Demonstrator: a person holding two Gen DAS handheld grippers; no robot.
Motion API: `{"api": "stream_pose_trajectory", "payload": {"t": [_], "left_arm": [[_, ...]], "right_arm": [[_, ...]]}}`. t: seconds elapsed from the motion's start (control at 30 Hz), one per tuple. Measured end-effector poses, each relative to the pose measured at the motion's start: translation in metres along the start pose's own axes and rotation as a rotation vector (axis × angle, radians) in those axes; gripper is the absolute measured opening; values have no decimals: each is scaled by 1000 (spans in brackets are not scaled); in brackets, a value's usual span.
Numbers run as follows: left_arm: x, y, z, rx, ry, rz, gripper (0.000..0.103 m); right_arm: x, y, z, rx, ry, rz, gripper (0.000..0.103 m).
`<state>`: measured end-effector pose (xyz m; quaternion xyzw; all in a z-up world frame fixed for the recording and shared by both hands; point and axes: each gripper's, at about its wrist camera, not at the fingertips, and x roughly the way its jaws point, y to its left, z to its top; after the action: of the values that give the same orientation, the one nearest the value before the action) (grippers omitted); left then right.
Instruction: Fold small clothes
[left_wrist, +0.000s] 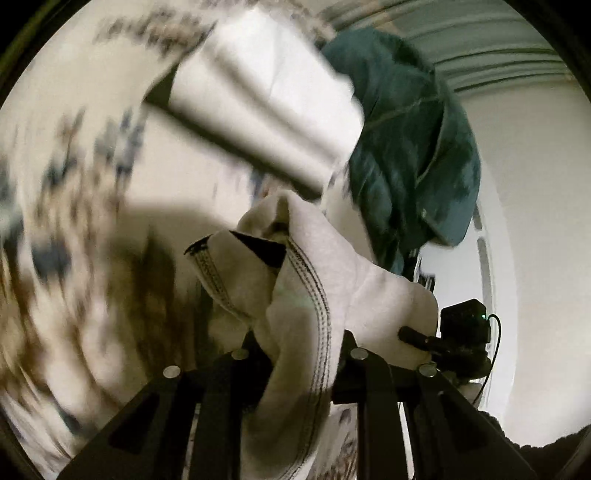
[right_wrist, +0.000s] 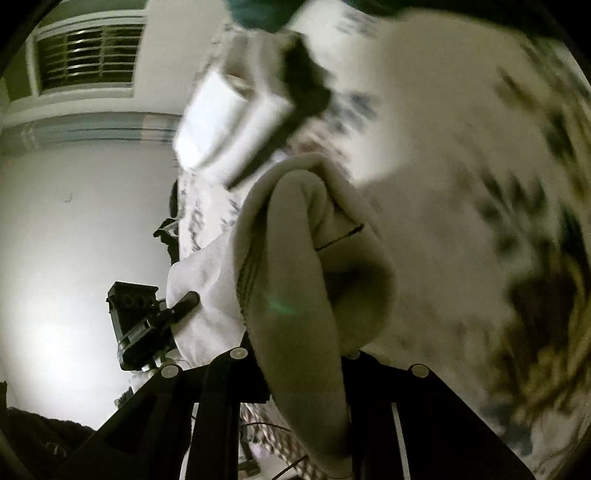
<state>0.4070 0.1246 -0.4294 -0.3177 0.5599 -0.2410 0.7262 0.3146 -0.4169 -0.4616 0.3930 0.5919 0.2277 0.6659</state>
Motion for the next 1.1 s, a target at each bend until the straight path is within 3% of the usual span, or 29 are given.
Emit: {"api": "stream_pose_trajectory", "payload": {"t": [0.27, 0.37, 0.5, 0.57, 0.63, 0.67, 0.7, 0.73, 0.8, 0.83, 0.9, 0.97, 1.1], "left_arm": [[-10, -31, 192, 130, -130, 65, 17], [0, -21, 244, 144, -133, 95, 17], [35, 10, 292, 115, -61, 183, 21], [47, 18, 296, 109, -37, 244, 24], [50, 17, 295, 136, -51, 314, 38], [49, 15, 293, 149, -69, 344, 40], [47, 11, 289, 171, -105, 392, 48], [46, 9, 289, 182, -121, 439, 64], [45, -1, 281, 227, -169, 566, 83], [44, -3, 279, 241, -186, 595, 89], [46, -11, 269, 266, -226, 660, 97], [48, -17, 259, 292, -259, 699, 100], [58, -30, 236, 327, -268, 754, 101]], "right_arm": [[51, 103, 173, -80, -126, 7, 18], [77, 117, 231, -76, -146, -6, 18], [115, 118, 283, -42, -142, -78, 18], [132, 117, 299, -55, -129, -158, 18], [141, 117, 307, -65, -118, -228, 22], [141, 118, 309, -61, -118, -251, 26], [142, 120, 310, -65, -122, -295, 36], [141, 126, 307, -91, -132, -361, 42], [137, 137, 294, -153, -167, -502, 70], [139, 147, 287, -203, -204, -605, 74], [139, 157, 275, -253, -230, -734, 88], [145, 166, 261, -295, -248, -849, 103], [142, 182, 221, -345, -290, -970, 103]]}}
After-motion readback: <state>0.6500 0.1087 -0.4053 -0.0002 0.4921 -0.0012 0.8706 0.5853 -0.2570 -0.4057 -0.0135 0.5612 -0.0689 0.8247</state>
